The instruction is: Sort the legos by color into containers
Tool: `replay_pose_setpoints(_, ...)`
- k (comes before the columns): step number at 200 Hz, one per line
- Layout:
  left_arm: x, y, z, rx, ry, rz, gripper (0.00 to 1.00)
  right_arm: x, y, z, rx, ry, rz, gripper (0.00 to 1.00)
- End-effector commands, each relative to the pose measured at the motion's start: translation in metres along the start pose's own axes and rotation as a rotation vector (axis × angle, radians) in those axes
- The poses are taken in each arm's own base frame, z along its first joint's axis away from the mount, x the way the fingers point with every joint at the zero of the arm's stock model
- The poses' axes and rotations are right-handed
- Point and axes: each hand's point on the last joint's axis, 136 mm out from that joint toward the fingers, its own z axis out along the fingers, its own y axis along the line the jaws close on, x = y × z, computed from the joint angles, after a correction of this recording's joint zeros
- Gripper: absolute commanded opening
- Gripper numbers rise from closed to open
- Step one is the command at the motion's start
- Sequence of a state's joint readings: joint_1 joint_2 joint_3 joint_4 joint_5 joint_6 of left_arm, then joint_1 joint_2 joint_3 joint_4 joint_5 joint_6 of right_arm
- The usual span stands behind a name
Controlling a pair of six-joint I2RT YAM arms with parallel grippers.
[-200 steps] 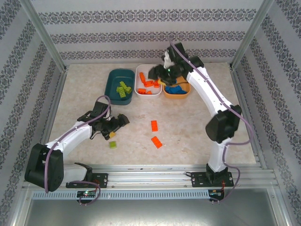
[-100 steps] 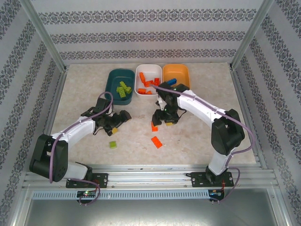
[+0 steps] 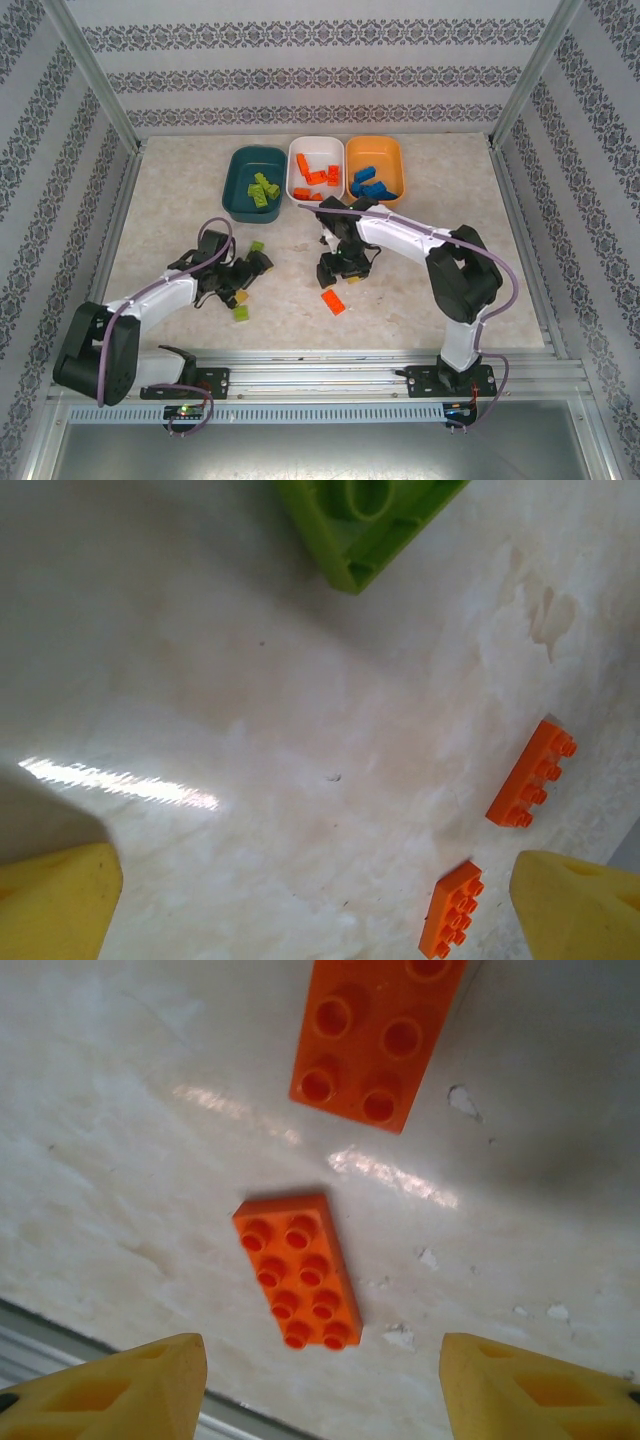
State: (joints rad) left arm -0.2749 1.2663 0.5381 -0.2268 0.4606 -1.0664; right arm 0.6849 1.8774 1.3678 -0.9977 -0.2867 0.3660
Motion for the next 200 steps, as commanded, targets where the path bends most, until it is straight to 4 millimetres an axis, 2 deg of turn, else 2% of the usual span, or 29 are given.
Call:
replay_pose_setpoints(1,-0.001,0.004,-0.004,-0.004,-0.034,-0.021,1.00,-0.014,-0.006,0.010,0.035,-0.010,0.003,0.63)
replay_pose_setpoints(48,-0.005,-0.007,-0.013,0.008,-0.053,0.016,1.00,-0.047,-0.005,0.023,0.038,-0.029,0.068,0.60)
replay_pose_setpoints(108,-0.007,-0.012,-0.017,0.006,-0.053,0.037,1.00,-0.064,-0.026,0.033,0.196,-0.032,0.085,0.57)
replay_pose_setpoints(127,-0.006,-0.013,-0.018,0.006,-0.049,0.040,1.00,-0.068,-0.028,0.035,0.220,-0.038,0.079,0.52)
replay_pose_setpoints(161,-0.007,-0.014,-0.020,0.006,-0.049,0.047,1.00,-0.069,-0.028,0.038,0.227,-0.034,0.084,0.33)
replay_pose_setpoints(176,-0.007,-0.015,-0.021,0.009,-0.048,0.049,1.00,-0.069,-0.028,0.033,0.226,-0.044,0.087,0.28)
replay_pose_setpoints(200,-0.008,-0.016,-0.022,0.014,-0.051,0.052,1.00,-0.070,-0.025,0.013,0.199,-0.082,0.093,0.27)
